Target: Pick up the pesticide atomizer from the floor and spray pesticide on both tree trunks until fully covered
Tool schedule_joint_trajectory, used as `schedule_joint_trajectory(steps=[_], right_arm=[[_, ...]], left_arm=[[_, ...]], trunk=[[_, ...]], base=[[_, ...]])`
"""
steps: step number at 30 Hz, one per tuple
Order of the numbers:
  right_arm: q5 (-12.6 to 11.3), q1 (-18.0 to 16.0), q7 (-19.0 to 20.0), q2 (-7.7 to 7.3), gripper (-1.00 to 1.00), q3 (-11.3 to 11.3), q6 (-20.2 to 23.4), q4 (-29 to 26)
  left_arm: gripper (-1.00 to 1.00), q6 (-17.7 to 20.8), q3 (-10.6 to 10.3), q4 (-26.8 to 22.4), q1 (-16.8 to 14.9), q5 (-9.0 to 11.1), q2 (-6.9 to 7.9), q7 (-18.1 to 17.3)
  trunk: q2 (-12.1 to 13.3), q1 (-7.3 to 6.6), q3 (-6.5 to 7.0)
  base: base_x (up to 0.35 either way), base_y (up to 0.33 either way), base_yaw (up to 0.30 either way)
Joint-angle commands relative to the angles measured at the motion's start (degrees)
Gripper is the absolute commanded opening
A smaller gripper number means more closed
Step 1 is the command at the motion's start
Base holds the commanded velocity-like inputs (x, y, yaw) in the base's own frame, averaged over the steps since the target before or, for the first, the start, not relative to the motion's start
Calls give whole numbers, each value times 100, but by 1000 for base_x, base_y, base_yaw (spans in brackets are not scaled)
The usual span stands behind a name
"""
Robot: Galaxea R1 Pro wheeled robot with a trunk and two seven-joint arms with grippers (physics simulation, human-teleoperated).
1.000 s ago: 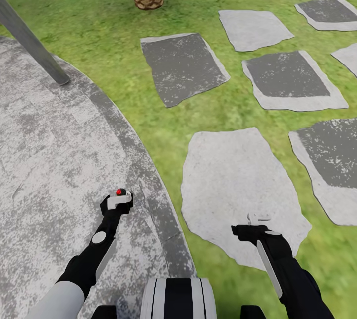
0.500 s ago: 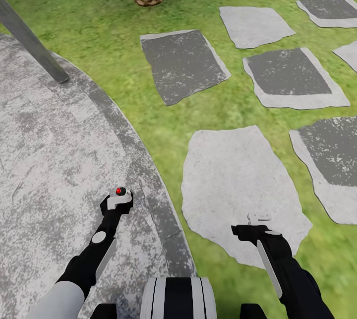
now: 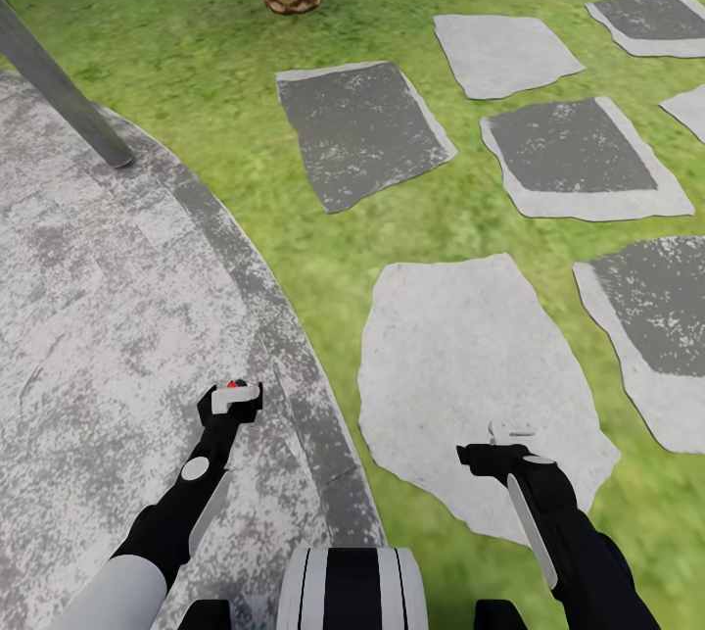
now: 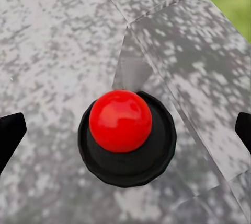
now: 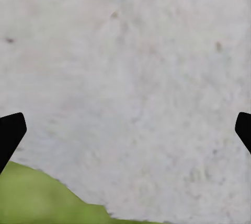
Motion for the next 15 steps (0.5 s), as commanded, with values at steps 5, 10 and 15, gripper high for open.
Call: schedule_joint_trajectory(steps=[5,10,15], right_arm=[[0,-2,0,0,100,-2,1,0],[0,-3,0,3,100,-2,3,0],[0,-2,0,3,100,-3,0,0]], left_arm=[[100,0,-1,0,0,0,0,-1],[100,0,-5,0,0,0,0,-4],[100,0,-7,0,0,0,0,-2]], trunk=[[0,0,0],[0,0,0],[0,0,0]], base=[[2,0,0],[0,0,0],[0,0,0]])
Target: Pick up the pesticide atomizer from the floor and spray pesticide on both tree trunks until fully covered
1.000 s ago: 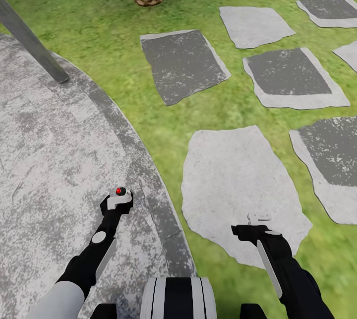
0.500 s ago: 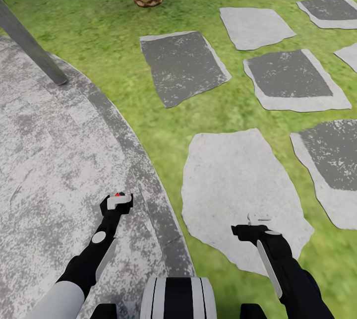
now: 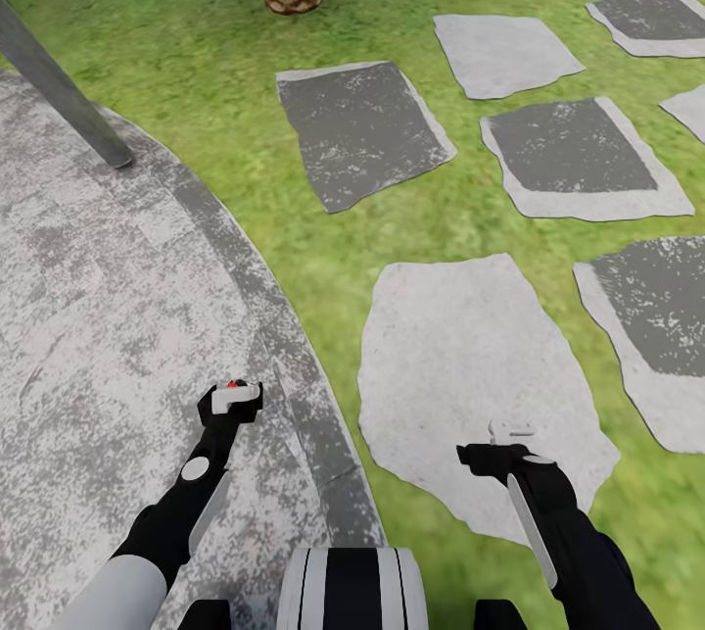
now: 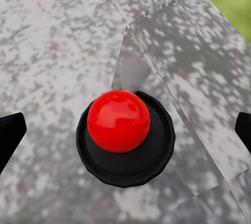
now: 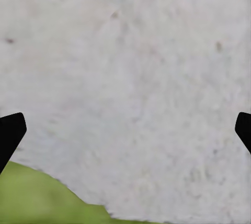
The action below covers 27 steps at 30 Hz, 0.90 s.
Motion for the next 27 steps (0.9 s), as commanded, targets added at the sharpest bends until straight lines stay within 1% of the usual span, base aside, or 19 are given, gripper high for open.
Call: schedule_joint_trajectory(steps=[1,4,8,21,27], right_arm=[[0,1,0,-1,100,0,0,0],[0,1,0,-1,100,-1,0,0],[0,0,0,-3,100,-1,0,0],[0,0,0,-1,100,0,2,0],[0,-2,0,-3,100,0,0,0]], left_arm=[[100,0,0,-3,0,0,0,-3],[100,0,-1,-5,0,0,0,2],[100,0,0,-8,0,0,0,2],[100,2,0,-5,0,3,0,3],[100,0,-1,-8,0,0,0,3]], trunk=[[0,0,0],[0,0,0],[0,0,0],[0,0,0],[0,0,0]], base=[[-117,0,0],[-171,0,0],[-37,0,0],[-2,0,0],[57,0,0]])
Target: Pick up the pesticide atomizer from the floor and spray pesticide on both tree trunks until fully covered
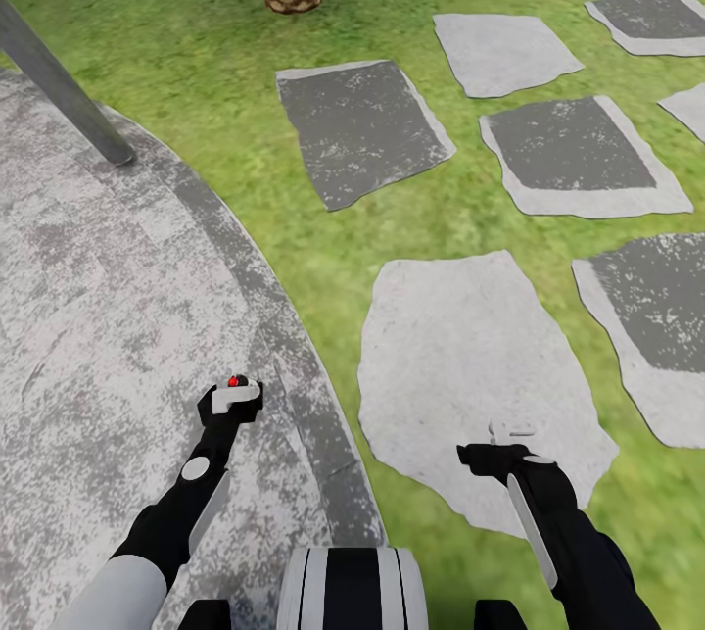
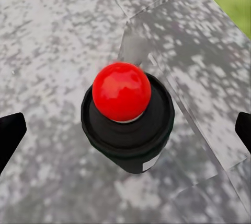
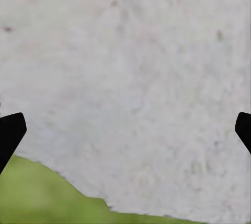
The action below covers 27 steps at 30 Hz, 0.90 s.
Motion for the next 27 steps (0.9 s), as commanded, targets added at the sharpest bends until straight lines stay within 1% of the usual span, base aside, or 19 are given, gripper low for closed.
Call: schedule_joint_trajectory(steps=[1,15,16,27], right_arm=[[0,-2,0,1,100,-2,0,0],[0,2,0,2,100,-4,1,0],[0,2,0,1,100,-2,1,0],[0,1,0,2,100,-3,1,0]], left_arm=[[100,0,0,-1,0,0,0,0],[100,0,8,6,0,6,0,1],[-100,0,8,6,0,7,0,1],[-100,0,22,2,0,17,0,1]], trunk=[[0,0,0],[0,0,0],[0,0,0],[0,0,0]], base=[[10,0,0],[1,0,0],[0,0,0],[0,0,0]])
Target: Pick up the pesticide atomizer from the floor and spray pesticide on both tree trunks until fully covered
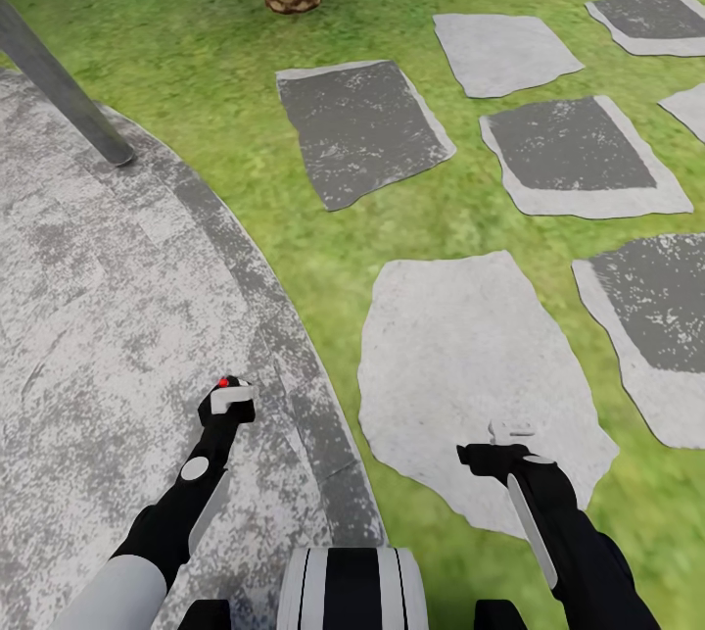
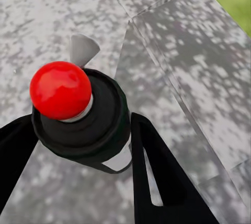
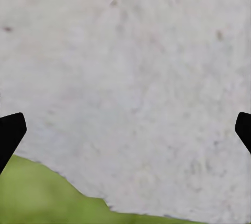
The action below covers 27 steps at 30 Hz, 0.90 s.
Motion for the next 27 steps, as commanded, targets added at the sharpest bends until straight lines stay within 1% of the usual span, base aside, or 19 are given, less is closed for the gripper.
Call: schedule_joint_trajectory(steps=[1,24,27], right_arm=[[0,2,0,0,100,-1,0,0],[0,1,0,0,100,4,0,0],[0,1,0,0,100,4,2,0]], left_arm=[[-100,0,-1,-2,0,-3,0,2],[-100,0,-13,-13,0,-3,0,2],[-100,0,-13,-13,0,-3,0,2]], trunk=[[0,0,0],[0,0,0],[4,-8,66]], base=[[0,0,0],[0,0,0],[0,0,0]])
